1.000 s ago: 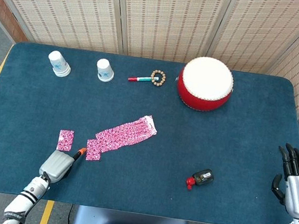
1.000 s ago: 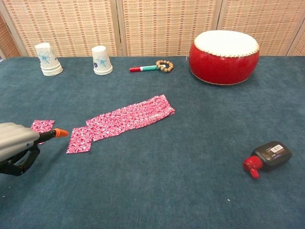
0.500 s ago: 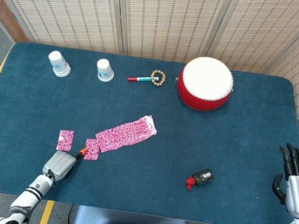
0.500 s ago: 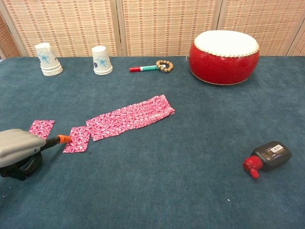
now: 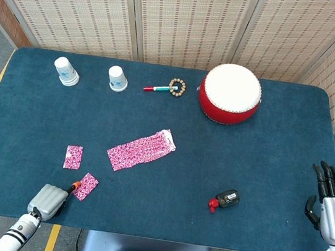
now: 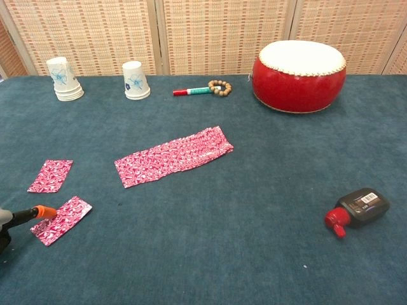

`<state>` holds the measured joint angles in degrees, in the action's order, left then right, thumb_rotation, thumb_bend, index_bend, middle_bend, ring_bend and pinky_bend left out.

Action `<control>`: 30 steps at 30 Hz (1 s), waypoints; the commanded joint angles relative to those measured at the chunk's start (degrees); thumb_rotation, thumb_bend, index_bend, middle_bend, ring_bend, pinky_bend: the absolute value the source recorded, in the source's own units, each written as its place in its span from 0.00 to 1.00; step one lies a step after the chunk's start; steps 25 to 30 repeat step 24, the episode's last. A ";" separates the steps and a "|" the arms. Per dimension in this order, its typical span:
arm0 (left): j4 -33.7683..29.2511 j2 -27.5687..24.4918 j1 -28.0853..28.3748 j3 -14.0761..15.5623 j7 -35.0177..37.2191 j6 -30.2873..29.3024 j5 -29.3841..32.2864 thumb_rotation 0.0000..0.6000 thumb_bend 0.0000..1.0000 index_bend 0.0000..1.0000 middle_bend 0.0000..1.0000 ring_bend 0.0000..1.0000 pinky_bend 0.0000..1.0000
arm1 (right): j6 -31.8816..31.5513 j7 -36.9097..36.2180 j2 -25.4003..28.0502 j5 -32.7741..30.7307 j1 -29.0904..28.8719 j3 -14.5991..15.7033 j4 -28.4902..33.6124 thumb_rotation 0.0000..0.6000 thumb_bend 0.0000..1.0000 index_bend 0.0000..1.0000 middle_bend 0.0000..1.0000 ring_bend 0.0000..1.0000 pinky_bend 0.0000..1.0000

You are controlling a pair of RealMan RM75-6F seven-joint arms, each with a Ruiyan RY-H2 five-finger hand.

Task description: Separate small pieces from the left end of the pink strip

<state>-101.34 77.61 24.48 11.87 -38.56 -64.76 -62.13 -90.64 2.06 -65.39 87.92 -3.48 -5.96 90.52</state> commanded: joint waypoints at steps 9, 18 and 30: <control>0.21 -2.12 -3.65 -1.78 6.19 -8.35 -10.42 1.00 0.81 0.08 0.70 0.69 0.62 | 0.14 0.31 -0.21 -0.23 -0.09 -0.11 -0.14 1.00 0.75 0.00 0.00 0.00 0.13; 6.72 -8.60 -9.71 -6.21 17.72 -22.62 -17.86 1.00 0.60 0.05 0.28 0.37 0.51 | 1.53 -0.20 0.65 0.34 -0.56 0.53 -0.16 1.00 0.70 0.00 0.00 0.00 0.13; 8.95 -12.68 -14.06 -7.26 25.62 -24.61 -15.13 1.00 0.56 0.06 0.13 0.14 0.25 | 2.82 1.97 -0.28 0.63 -1.07 1.20 -1.35 1.00 0.50 0.00 0.00 0.00 0.13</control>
